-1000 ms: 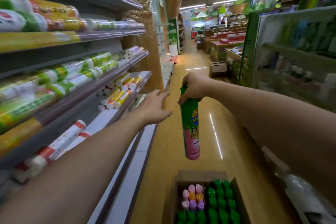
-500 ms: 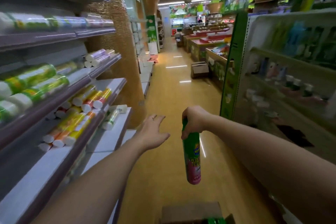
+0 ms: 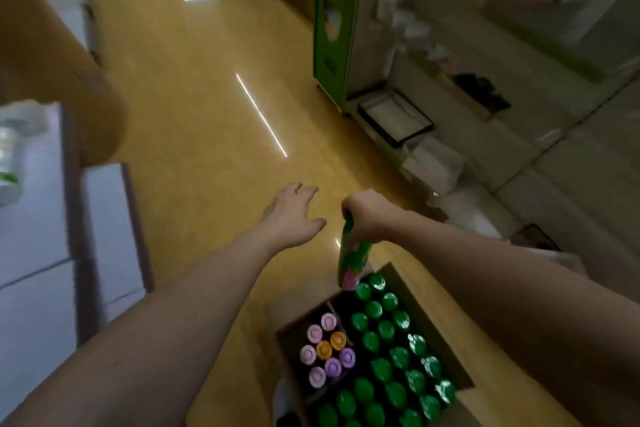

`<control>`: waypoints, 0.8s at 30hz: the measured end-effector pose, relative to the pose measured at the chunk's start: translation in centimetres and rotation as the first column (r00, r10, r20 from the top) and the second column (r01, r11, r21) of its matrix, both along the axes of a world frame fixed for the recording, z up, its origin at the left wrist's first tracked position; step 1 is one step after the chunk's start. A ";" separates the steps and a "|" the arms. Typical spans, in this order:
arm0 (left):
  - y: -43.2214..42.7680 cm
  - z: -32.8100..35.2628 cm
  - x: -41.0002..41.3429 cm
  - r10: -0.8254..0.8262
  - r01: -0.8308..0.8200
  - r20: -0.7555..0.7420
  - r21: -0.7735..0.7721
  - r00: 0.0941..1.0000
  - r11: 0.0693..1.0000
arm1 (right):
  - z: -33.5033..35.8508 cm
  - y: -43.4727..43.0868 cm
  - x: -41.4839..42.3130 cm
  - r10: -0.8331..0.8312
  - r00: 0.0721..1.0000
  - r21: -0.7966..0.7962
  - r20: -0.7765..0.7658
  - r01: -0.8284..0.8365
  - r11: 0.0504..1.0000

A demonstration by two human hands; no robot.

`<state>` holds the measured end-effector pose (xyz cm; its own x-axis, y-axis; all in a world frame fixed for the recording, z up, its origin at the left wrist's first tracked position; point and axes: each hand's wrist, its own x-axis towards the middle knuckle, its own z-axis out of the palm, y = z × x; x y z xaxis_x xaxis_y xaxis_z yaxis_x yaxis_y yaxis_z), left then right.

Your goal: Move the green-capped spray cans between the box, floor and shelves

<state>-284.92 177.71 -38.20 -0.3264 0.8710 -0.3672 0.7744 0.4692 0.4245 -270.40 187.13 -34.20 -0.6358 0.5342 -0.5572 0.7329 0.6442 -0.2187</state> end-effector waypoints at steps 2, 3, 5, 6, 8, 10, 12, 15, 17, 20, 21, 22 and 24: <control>0.4 -4.7 -0.3 -0.001 0.002 0.036 -0.029 0.999 1.000 | -5.1 0.2 0.4 -0.045 0.999 -0.013 0.014 0.045 0.999; 0.4 -7.0 -0.2 0.010 -0.008 0.050 -0.035 0.999 0.999 | -7.6 0.2 0.8 -0.067 0.998 -0.012 0.015 0.067 0.998; -0.1 -11.5 0.3 0.029 -0.026 0.069 -0.042 0.997 0.999 | -12.6 0.0 1.6 -0.112 0.994 -0.015 0.015 0.113 0.994; -0.6 -13.8 0.6 0.038 -0.035 0.075 -0.046 0.996 0.998 | -15.1 -0.2 1.8 -0.129 0.991 -0.020 0.020 0.129 0.991; -1.6 -18.2 1.4 0.055 -0.052 0.065 -0.055 0.996 0.997 | -20.0 -0.3 2.1 -0.143 0.989 -0.037 0.032 0.144 0.989; -2.7 -22.4 2.3 0.053 -0.049 0.044 -0.078 0.998 0.996 | -24.6 -0.5 2.2 -0.109 0.993 -0.053 0.043 0.111 0.992; -4.2 -26.4 3.3 0.031 -0.025 0.048 -0.116 0.998 0.993 | -28.5 -0.7 2.4 -0.067 0.997 -0.064 0.047 0.070 0.995; -6.7 -32.0 4.9 0.046 -0.040 0.037 -0.159 0.998 0.986 | -33.6 -1.0 3.0 -0.052 0.997 -0.085 0.056 0.056 0.995; -7.9 -35.2 5.8 0.049 -0.044 0.019 -0.190 0.999 0.981 | -36.9 -1.3 3.6 -0.025 0.997 -0.086 0.077 0.032 0.996; -8.7 -39.5 6.8 0.029 -0.027 0.004 -0.229 1.000 0.973 | -41.3 -2.0 4.6 0.002 0.992 -0.116 0.126 0.013 0.993; -8.7 -40.8 7.1 0.033 -0.030 0.010 -0.226 0.999 0.974 | -42.7 -2.3 5.0 -0.002 0.990 -0.124 0.138 0.019 0.992; -8.7 -42.2 7.4 0.040 -0.036 0.016 -0.219 0.999 0.975 | -44.1 -2.6 5.3 -0.004 0.988 -0.124 0.153 0.023 0.992; -8.8 -44.7 7.8 0.055 -0.051 0.015 -0.209 0.998 0.977 | -46.7 -3.1 5.5 -0.001 0.985 -0.124 0.172 0.023 0.992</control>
<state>-277.12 168.88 -82.88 -0.3608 0.7561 -0.5460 0.7381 0.5894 0.3285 -264.85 184.02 -80.93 -0.5193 0.4606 -0.7198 0.7740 0.6105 -0.1678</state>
